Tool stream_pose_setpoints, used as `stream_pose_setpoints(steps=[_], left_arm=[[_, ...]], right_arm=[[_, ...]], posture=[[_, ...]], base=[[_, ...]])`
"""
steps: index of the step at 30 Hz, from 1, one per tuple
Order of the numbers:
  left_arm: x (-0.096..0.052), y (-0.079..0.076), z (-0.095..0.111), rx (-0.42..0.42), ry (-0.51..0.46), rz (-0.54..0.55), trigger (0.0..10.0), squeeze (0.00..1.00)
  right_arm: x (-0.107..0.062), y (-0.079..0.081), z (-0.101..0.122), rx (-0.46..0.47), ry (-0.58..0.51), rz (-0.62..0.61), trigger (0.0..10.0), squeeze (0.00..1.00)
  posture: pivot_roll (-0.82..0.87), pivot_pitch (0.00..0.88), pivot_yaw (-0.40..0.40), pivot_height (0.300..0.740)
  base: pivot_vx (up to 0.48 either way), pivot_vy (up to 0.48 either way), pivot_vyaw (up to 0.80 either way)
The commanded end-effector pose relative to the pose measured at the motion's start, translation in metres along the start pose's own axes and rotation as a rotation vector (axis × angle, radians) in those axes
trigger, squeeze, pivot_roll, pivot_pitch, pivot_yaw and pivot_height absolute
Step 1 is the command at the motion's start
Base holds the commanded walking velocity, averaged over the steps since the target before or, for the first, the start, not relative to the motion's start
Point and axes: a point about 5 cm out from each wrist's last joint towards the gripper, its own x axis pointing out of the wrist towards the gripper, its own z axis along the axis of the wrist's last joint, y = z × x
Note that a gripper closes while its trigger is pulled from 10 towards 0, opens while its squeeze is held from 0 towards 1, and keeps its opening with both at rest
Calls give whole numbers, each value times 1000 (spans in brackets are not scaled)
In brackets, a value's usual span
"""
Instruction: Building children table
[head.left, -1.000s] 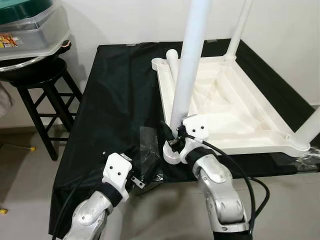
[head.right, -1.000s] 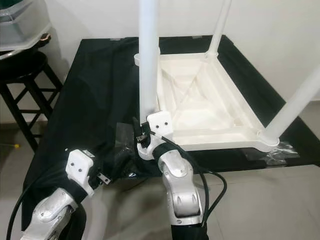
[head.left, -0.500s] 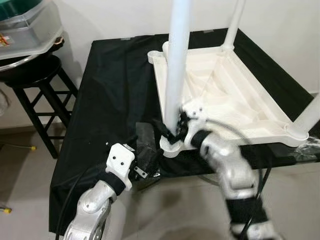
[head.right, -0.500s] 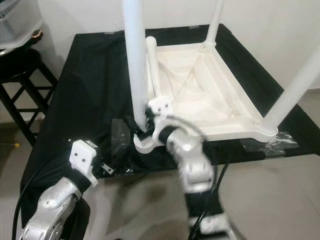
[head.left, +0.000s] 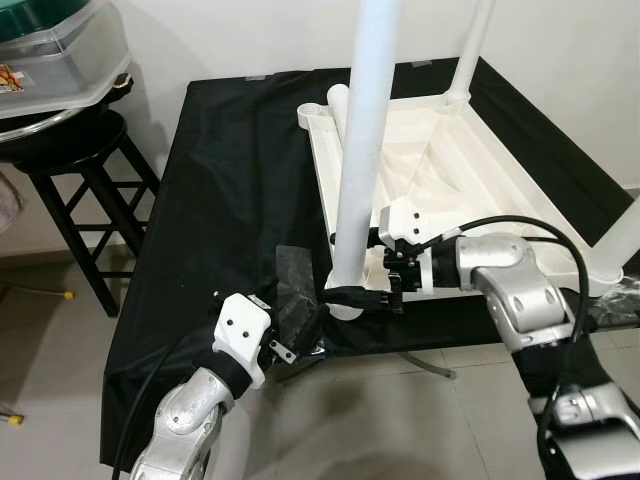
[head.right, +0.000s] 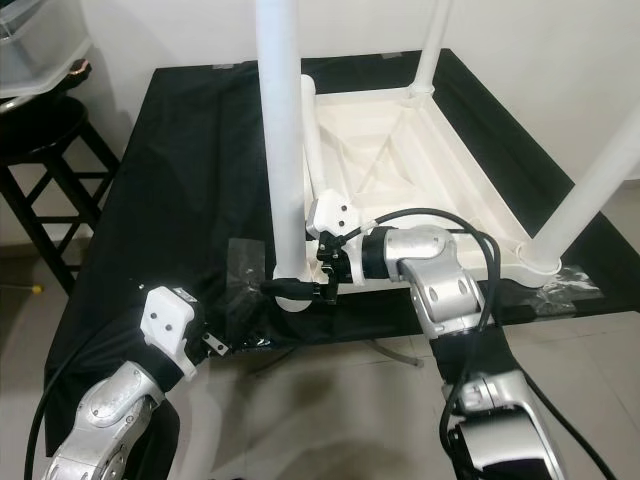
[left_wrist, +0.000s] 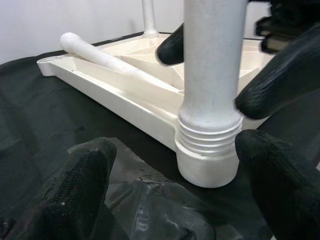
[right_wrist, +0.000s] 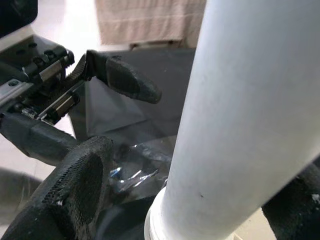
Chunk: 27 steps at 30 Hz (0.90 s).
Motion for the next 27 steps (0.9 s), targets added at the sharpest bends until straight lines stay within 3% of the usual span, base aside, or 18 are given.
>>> stream_pose_setpoints(steps=[1, 2, 3, 9, 12, 20, 21, 22, 23, 24, 25, 26, 27], left_arm=[[-5, -1, -3, 19, 24, -18, 10000, 0], [-5, -1, -3, 19, 24, -18, 10000, 0], [-6, -2, -3, 21, 23, -18, 10000, 0], [-6, -3, 0, 28, 19, -23, 10000, 0], [-6, -2, 0, 22, 15, -23, 10000, 0], [-7, -3, 0, 22, 14, -22, 10000, 0], [-12, -3, -1, 10, 22, -22, 10000, 0], [-12, -3, -1, 10, 22, -22, 10000, 0], [-16, -3, -2, 0, 28, -23, 10000, 0], [-23, -5, -3, -13, 41, -34, 10000, 0], [-23, -5, -3, -13, 41, -34, 10000, 0], [-30, -6, -4, -29, 54, -48, 10000, 0], [-34, -7, -5, -38, 62, -57, 10000, 0]], right_arm=[[7, -2, -6, -5, 62, 61, 9373, 0], [7, -2, -6, -5, 62, 61, 9373, 0], [5, -7, -8, -1, 81, 62, 0, 0], [-2, -20, -6, 18, 51, 53, 0, 0], [-3, -26, -8, 25, 22, -25, 0, 0], [-3, -27, -11, 31, -2, -65, 0, 0], [-1, -21, -15, 68, -56, -153, 0, 0], [-1, -21, -15, 68, -56, -153, 0, 0], [-1, -17, -18, 98, -93, -220, 0, 0], [4, -7, -24, 163, -114, -374, 0, 0], [4, -7, -24, 163, -114, -374, 0, 0], [5, 1, -37, 270, -56, -740, 0, 0], [-1, 8, -48, 342, 17, -1007, 0, 0]], posture=[[60, 203, 44, 740], [60, 203, 44, 740], [62, 207, 44, 740], [67, 204, 48, 740], [62, 200, 56, 740], [58, 200, 59, 740], [32, 197, 53, 740], [32, 197, 53, 740], [32, 197, 53, 740], [34, 194, 35, 740], [34, 194, 35, 740], [26, 194, 28, 740], [21, 194, 28, 740]], base=[[0, 0, 0], [0, 0, 0], [0, 0, 0], [0, 0, 0], [0, 0, 0], [0, 0, 0], [0, 0, 0], [0, 0, 0], [0, 0, 0], [0, 0, 0], [0, 0, 0], [0, 0, 0], [0, 0, 0]])
